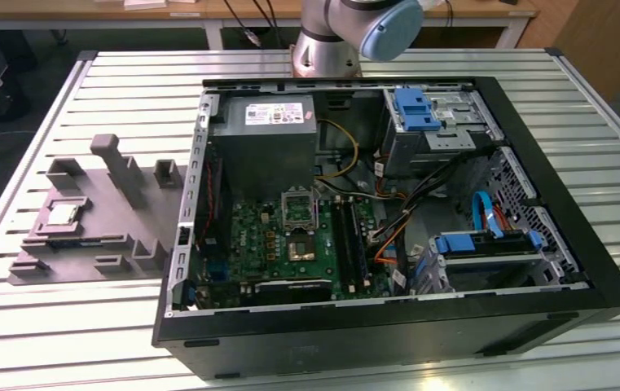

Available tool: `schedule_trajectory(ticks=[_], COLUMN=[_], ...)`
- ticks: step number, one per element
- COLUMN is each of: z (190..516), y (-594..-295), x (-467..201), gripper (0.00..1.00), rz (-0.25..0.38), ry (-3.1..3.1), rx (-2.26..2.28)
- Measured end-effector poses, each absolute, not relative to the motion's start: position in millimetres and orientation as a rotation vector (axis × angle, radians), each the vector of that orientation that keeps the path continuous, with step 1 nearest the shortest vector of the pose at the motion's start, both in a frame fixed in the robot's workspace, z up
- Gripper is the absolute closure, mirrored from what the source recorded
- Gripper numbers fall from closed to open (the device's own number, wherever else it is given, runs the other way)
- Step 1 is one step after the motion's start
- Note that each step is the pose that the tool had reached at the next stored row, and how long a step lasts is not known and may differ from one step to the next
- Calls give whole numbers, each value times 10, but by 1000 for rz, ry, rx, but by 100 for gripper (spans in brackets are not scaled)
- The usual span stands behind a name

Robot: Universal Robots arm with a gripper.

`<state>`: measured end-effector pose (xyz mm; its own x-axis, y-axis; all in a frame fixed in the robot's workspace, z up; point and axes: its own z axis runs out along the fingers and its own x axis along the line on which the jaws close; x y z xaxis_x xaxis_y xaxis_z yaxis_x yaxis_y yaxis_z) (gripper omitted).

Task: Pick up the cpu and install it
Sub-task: 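Pick up the cpu and move it towards the insertion slot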

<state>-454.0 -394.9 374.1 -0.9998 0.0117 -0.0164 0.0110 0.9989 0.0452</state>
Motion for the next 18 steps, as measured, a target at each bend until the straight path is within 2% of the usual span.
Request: schedule_trajectory(ticks=[18], z=[3697], y=[-3950], x=[-4540], gripper=[35], rz=[72], ry=[3125], rx=[-28])
